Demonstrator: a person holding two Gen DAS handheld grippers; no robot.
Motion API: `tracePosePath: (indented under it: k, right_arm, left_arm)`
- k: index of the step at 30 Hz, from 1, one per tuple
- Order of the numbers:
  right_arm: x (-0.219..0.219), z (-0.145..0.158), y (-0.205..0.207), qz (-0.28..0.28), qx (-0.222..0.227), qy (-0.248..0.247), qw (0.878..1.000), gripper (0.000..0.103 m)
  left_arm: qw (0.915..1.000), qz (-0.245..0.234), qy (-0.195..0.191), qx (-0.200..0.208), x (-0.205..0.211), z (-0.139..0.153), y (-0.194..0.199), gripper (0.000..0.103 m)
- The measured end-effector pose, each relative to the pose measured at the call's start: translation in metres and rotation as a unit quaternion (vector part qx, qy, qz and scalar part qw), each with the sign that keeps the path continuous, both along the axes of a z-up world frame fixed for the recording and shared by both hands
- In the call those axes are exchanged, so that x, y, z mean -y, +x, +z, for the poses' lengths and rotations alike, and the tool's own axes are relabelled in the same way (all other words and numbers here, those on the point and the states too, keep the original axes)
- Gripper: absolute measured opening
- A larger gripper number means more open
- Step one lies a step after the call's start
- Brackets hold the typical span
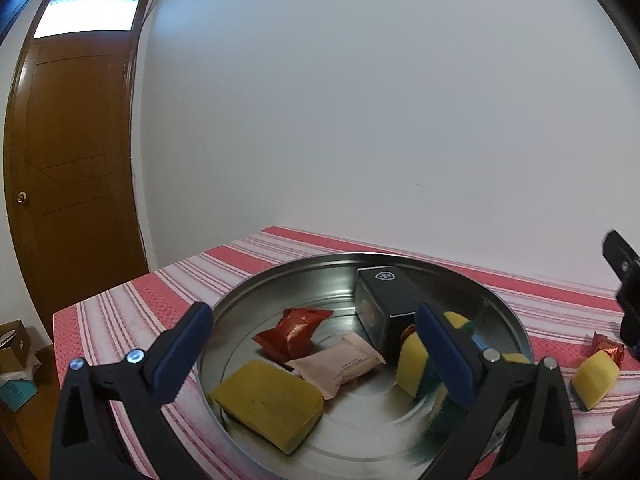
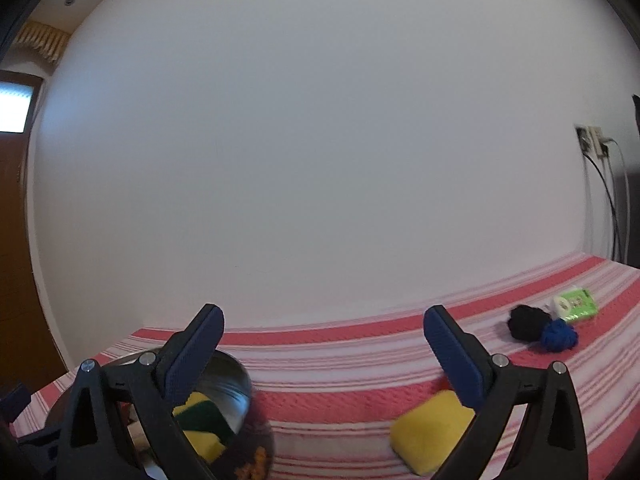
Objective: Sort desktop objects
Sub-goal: 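Withdraw both tools from the tin toward the remaining yellow sponge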
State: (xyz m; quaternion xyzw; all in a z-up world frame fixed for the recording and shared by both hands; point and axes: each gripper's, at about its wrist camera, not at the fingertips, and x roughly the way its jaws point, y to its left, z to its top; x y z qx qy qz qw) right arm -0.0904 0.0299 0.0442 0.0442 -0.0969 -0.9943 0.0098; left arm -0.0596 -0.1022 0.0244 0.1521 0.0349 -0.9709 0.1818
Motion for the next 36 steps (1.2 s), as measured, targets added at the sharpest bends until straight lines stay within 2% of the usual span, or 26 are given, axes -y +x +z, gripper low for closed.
tracePosePath:
  k: [8, 13, 18, 22, 26, 28, 32, 35, 36]
  right_arm:
    - [-0.035, 0.005, 0.026, -0.025, -0.005, 0.010, 1.000, 0.102]
    - [-0.074, 0.008, 0.038, -0.054, -0.006, 0.013, 0.998, 0.102]
    - [-0.100, 0.010, 0.053, -0.085, -0.004, 0.029, 0.996, 0.102]
    - [-0.129, 0.007, 0.049, -0.104, -0.006, 0.052, 0.993, 0.102]
    - [-0.155, 0.007, 0.047, -0.120, 0.000, 0.070, 0.990, 0.102]
    - [-0.167, 0.007, 0.047, -0.127, 0.001, 0.076, 0.989, 0.102]
    - [-0.194, 0.006, 0.045, -0.136, 0.016, 0.062, 0.989, 0.101]
    - [-0.213, 0.003, 0.044, -0.140, 0.026, 0.024, 0.989, 0.102]
    - [-0.217, 0.003, 0.043, -0.141, 0.031, 0.018, 0.989, 0.102]
  left_arm:
    - [0.9997, -0.024, -0.002, 0.001, -0.016, 0.002, 0.008, 0.103]
    - [0.9985, -0.055, -0.003, -0.002, -0.031, 0.003, 0.009, 0.102]
    - [0.9935, -0.113, -0.013, -0.003, -0.060, 0.004, 0.009, 0.102]
    - [0.9850, -0.172, -0.007, 0.000, -0.084, 0.005, 0.010, 0.102]
    - [0.9699, -0.241, -0.030, 0.015, -0.119, 0.004, 0.006, 0.102]
    - [0.9590, -0.279, -0.041, 0.027, -0.135, 0.003, 0.003, 0.102]
    - [0.9246, -0.366, -0.060, 0.084, -0.173, -0.003, -0.014, 0.102]
    - [0.8983, -0.412, -0.099, 0.117, -0.202, -0.009, -0.026, 0.102]
    - [0.8936, -0.417, -0.112, 0.123, -0.209, -0.011, -0.029, 0.102]
